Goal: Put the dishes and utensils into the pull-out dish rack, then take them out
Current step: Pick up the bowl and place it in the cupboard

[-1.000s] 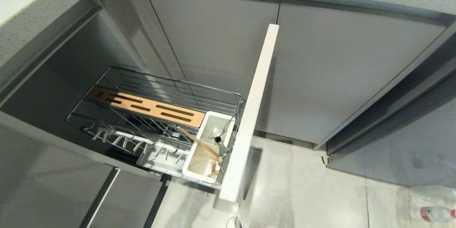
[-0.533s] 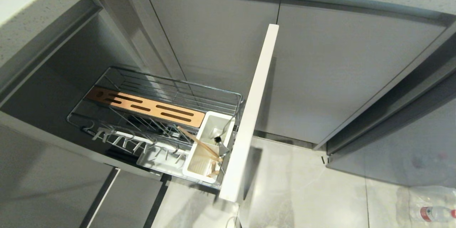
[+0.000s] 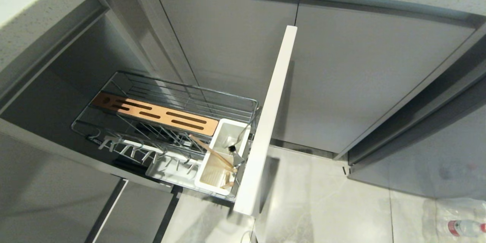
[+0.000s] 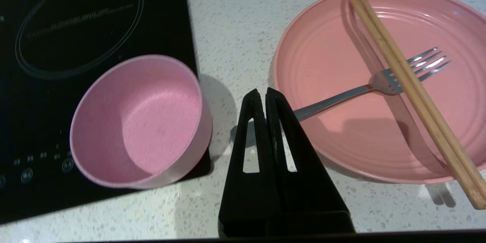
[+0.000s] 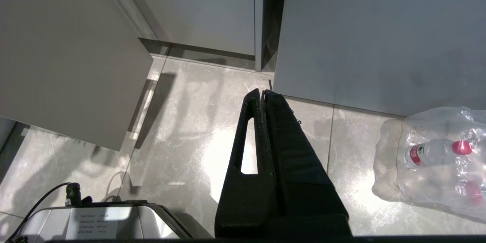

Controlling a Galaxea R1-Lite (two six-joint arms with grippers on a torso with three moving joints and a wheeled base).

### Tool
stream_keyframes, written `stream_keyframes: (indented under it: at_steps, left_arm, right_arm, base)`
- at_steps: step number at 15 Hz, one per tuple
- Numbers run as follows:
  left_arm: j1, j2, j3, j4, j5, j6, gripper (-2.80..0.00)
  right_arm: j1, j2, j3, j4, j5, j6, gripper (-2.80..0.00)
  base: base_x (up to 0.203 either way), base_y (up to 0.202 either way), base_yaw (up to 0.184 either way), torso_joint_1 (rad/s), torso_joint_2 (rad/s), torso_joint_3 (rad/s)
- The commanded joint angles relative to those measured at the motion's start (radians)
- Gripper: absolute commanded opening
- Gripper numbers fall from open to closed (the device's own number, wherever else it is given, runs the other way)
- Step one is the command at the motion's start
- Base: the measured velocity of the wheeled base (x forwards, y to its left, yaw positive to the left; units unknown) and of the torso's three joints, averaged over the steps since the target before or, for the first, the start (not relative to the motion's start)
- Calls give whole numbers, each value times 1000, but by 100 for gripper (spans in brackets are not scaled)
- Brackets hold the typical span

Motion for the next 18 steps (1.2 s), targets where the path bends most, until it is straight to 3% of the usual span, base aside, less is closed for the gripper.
stream_keyframes:
  at_steps: [1, 5, 8, 14, 17, 18]
  left_arm:
    - [3, 19, -10, -3, -20, 39, -280]
    - [148, 52, -12, -47, -209, 192, -280]
    - [287, 80, -12, -55, -313, 238, -280]
    - [436, 111, -12, -47, -374, 301, -280]
    - [464, 111, -11, 14, -371, 279, -280]
    - [469, 106, -11, 42, -370, 229, -280]
  right_arm:
    - [0, 0, 2, 0, 0, 1, -280]
    - [0, 0, 2, 0, 0, 1, -280]
    - [0, 0, 2, 0, 0, 1, -280]
    - [0, 0, 2, 0, 0, 1, -280]
    - [0, 0, 2, 1, 0, 1, -280]
    - [0, 0, 2, 0, 0, 1, -280]
  base:
    - [0, 0, 0, 0, 0, 0]
    - [0, 0, 0, 0, 0, 0]
    - [0, 0, 0, 0, 0, 0]
    - [0, 0, 0, 0, 0, 0]
    - [0, 0, 0, 0, 0, 0]
    - [0, 0, 0, 0, 0, 0]
